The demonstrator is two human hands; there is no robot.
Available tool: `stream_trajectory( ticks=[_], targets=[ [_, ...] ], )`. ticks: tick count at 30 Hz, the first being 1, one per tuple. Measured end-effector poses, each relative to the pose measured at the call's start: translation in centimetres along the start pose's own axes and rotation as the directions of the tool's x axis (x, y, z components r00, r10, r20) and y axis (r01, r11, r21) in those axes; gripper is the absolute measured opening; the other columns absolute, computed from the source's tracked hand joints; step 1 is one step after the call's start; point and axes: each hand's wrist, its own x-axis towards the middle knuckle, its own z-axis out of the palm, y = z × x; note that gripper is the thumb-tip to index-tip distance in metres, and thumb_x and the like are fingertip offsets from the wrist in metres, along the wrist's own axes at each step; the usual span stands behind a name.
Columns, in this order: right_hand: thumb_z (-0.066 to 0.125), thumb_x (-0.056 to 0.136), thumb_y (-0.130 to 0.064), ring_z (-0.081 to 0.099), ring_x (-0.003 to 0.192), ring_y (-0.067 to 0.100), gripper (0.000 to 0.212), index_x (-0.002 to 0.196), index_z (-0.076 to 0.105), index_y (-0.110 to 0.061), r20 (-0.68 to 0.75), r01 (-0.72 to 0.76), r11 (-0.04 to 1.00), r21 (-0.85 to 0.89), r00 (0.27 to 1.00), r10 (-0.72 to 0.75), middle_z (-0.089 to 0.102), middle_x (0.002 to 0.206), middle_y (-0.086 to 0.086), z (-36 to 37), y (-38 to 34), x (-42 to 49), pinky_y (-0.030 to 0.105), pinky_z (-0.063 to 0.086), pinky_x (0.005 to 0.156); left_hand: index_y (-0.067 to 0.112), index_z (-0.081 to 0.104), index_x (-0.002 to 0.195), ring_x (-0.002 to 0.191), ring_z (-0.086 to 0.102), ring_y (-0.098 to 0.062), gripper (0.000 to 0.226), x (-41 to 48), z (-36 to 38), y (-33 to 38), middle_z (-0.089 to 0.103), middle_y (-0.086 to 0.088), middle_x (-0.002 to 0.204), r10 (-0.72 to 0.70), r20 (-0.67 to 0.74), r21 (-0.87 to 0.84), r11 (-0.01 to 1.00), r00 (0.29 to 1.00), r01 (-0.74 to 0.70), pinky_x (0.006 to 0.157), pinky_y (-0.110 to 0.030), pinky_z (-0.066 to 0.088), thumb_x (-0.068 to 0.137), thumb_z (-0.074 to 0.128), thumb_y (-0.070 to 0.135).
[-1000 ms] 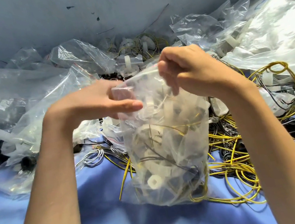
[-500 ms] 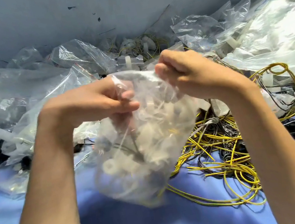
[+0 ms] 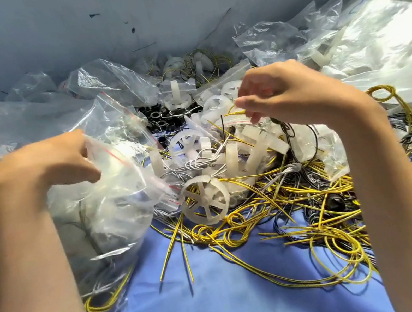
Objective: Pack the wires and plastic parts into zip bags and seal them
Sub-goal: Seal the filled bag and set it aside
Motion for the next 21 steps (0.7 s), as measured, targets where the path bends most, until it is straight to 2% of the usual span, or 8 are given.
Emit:
stream_trajectory(
  ticks=[2,4,7,9,11,13,17,21],
  targets=[
    [0.059,0.092,-0.031,0.062,0.066,0.000,0.013,0.089,0.064,-0.020,-0.014,-0.003,1.000,-0.022,1.000,0.003,0.070,0.075,-0.007,0.1,0.2,0.1,0.014,0.044,0.059,0.014,0.052,0.122,0.093,0.057,-0.028,0.063,0.6,0.4,1.0,0.062,-0.011,0.102,0.004,-0.022,0.016,1.000,1.000,-0.004,0.080,-0.036,0.045,0.064,0.075,0.028],
    [0.060,0.091,-0.034,0.060,0.067,0.002,0.013,0.090,0.065,-0.021,-0.011,0.006,0.999,-0.053,1.000,-0.007,0.069,0.077,-0.007,0.3,0.1,0.2,0.011,0.039,0.054,0.021,0.031,0.144,0.129,0.038,-0.025,0.075,0.9,0.8,2.5,0.044,-0.007,0.139,0.129,-0.137,-0.001,0.991,0.982,-0.131,0.106,-0.038,0.034,0.080,0.070,0.026],
    [0.061,0.090,-0.036,0.057,0.072,0.003,0.014,0.091,0.065,-0.023,0.011,0.022,0.996,-0.090,1.000,-0.021,0.065,0.080,-0.008,0.4,0.0,0.3,0.016,0.039,0.057,0.029,0.044,0.135,0.127,0.039,-0.013,0.054,0.4,1.3,5.7,0.046,0.003,0.138,0.366,-0.268,-0.086,0.912,0.891,-0.401,0.101,-0.028,0.031,0.086,0.064,0.032],
    [0.062,0.089,-0.037,0.056,0.074,0.001,0.015,0.092,0.066,-0.022,0.017,0.024,0.995,-0.102,1.000,-0.023,0.064,0.081,-0.010,0.5,0.2,0.3,0.016,0.039,0.058,0.030,0.051,0.127,0.112,0.048,-0.006,0.047,0.0,1.9,7.4,0.054,0.010,0.130,0.437,-0.196,-0.136,0.874,0.878,-0.466,0.087,-0.020,0.037,0.084,0.064,0.042],
    [0.065,0.087,-0.035,0.060,0.080,0.004,0.016,0.093,0.067,-0.020,0.013,0.013,0.995,-0.100,1.000,-0.012,0.065,0.085,-0.009,0.5,0.4,0.4,0.010,0.041,0.059,0.030,0.054,0.123,0.107,0.053,-0.006,0.050,-0.2,2.8,8.8,0.058,0.012,0.122,0.467,0.005,-0.126,0.878,0.884,-0.463,0.083,-0.020,0.041,0.079,0.065,0.051],
    [0.067,0.085,-0.034,0.061,0.091,0.010,0.019,0.098,0.068,-0.020,0.022,-0.010,0.991,-0.131,1.000,0.013,0.066,0.094,-0.004,0.5,0.7,0.5,0.016,0.045,0.068,0.030,0.056,0.117,0.102,0.059,-0.008,0.044,0.0,3.6,9.4,0.063,0.012,0.112,0.461,0.170,-0.120,0.887,0.871,-0.446,0.085,-0.025,0.045,0.078,0.068,0.048],
    [0.069,0.082,-0.041,0.050,0.113,0.016,0.035,0.116,0.063,-0.031,0.161,-0.083,0.954,-0.286,0.978,0.134,0.056,0.122,0.000,0.3,1.4,0.4,0.027,0.035,0.081,0.031,0.060,0.090,0.084,0.064,-0.006,0.009,0.9,3.7,8.3,0.069,0.010,0.092,0.435,0.228,-0.090,0.900,0.871,-0.426,0.082,-0.027,0.050,0.086,0.067,0.029],
    [0.068,0.082,-0.045,0.049,0.119,0.019,0.046,0.125,0.057,-0.035,0.281,-0.168,0.917,-0.362,0.918,0.279,0.052,0.134,0.000,0.3,2.2,0.2,0.028,0.039,0.090,0.028,0.062,0.086,0.089,0.066,-0.009,0.015,1.2,3.4,6.5,0.072,0.009,0.088,0.403,0.244,-0.134,0.915,0.882,-0.381,0.086,-0.027,0.049,0.087,0.062,0.013]
  ],
)
